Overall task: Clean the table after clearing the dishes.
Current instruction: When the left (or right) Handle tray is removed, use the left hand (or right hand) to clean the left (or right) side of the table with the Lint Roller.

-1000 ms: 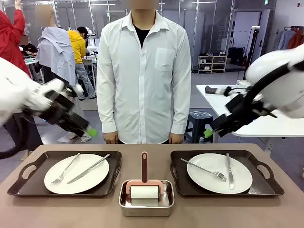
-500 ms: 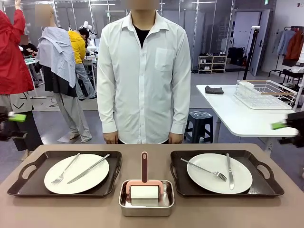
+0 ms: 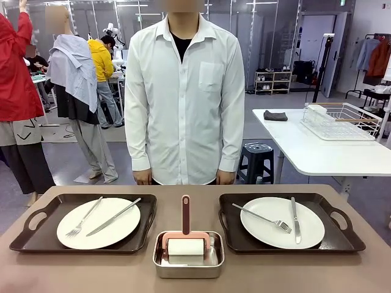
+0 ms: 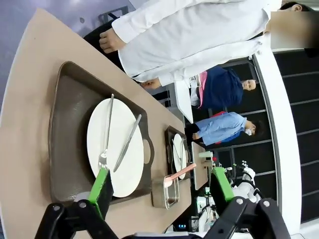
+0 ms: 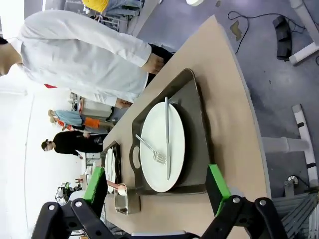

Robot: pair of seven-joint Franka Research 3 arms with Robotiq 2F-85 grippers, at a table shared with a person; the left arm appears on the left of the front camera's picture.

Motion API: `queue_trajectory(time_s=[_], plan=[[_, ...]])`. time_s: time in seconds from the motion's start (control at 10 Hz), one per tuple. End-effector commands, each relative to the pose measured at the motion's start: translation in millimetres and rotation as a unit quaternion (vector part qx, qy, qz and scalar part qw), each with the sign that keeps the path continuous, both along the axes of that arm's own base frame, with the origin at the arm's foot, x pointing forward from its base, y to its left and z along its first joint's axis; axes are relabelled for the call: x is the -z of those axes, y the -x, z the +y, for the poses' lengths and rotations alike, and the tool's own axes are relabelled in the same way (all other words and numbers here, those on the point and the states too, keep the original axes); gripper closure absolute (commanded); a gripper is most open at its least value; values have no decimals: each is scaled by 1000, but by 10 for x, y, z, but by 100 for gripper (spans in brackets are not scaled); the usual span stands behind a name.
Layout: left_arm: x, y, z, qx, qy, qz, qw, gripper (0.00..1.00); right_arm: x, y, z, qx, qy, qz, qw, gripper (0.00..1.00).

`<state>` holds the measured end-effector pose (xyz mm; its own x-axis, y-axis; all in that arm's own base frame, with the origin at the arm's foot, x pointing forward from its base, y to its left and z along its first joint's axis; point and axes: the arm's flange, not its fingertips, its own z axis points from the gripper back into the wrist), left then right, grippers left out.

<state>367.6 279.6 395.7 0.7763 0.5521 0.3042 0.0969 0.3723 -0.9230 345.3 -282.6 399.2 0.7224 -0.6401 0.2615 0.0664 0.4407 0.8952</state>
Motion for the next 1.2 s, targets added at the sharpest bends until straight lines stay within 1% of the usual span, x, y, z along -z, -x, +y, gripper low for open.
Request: queue_trajectory(time_s=[0.0,0.1,1.1], plan=[[-174,-120,-148,-9,-30,-10,999,0,-18,-205,258,-11,35,6,999,0],[0,0,0,0,0,0,1000,0,0,0,0,0,0,0,1000,0],[0,0,0,0,0,0,1000,0,0,0,0,0,0,0,1000,0]])
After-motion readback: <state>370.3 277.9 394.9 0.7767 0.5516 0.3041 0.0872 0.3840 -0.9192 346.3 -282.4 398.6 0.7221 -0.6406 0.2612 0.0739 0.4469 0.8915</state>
